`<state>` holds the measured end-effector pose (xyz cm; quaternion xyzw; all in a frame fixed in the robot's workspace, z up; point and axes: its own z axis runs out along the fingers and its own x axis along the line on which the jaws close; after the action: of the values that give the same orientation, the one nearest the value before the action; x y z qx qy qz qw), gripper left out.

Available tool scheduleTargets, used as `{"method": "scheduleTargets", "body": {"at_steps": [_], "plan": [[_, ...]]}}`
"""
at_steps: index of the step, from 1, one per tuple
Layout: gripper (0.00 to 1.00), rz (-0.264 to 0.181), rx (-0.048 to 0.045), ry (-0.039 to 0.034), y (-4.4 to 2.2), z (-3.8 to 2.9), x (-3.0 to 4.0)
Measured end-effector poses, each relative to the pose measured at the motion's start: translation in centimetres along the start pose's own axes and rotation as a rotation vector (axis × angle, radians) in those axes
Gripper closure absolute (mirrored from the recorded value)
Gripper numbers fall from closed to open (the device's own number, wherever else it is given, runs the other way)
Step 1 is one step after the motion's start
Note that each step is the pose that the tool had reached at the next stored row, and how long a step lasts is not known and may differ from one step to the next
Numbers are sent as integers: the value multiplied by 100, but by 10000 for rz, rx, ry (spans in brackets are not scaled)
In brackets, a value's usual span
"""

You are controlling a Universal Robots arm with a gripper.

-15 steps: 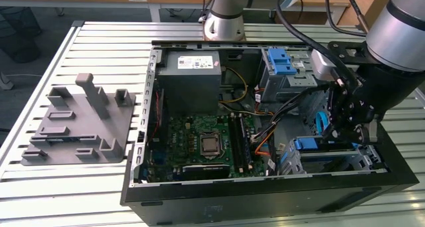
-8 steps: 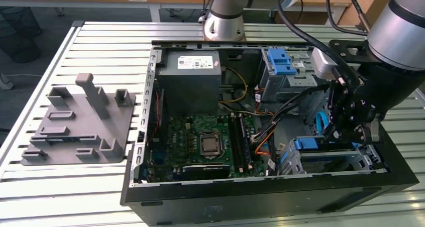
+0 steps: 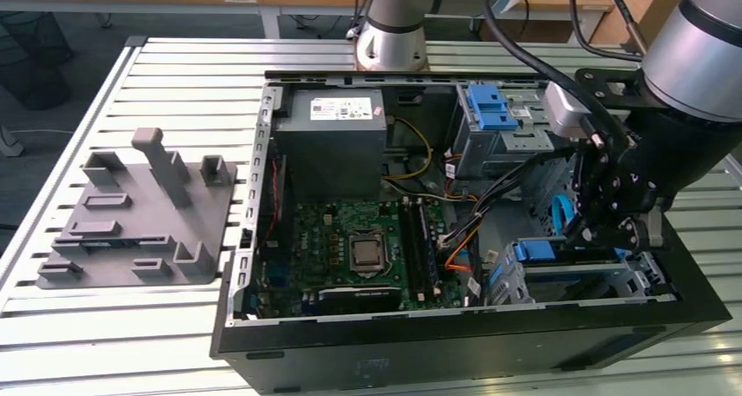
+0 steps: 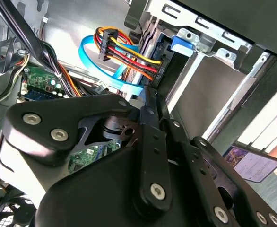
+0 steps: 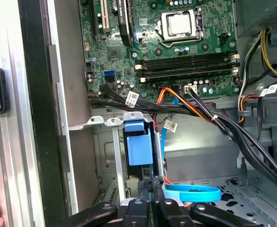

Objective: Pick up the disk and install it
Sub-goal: 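Insert the second disk wire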

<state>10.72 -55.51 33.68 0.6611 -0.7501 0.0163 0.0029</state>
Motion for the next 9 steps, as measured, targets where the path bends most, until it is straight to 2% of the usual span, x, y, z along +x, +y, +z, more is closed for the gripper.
{"method": "scheduleTargets", "body": {"at_steps": [9], "plan": [[82,0,0,1,-1,-34,1]]}}
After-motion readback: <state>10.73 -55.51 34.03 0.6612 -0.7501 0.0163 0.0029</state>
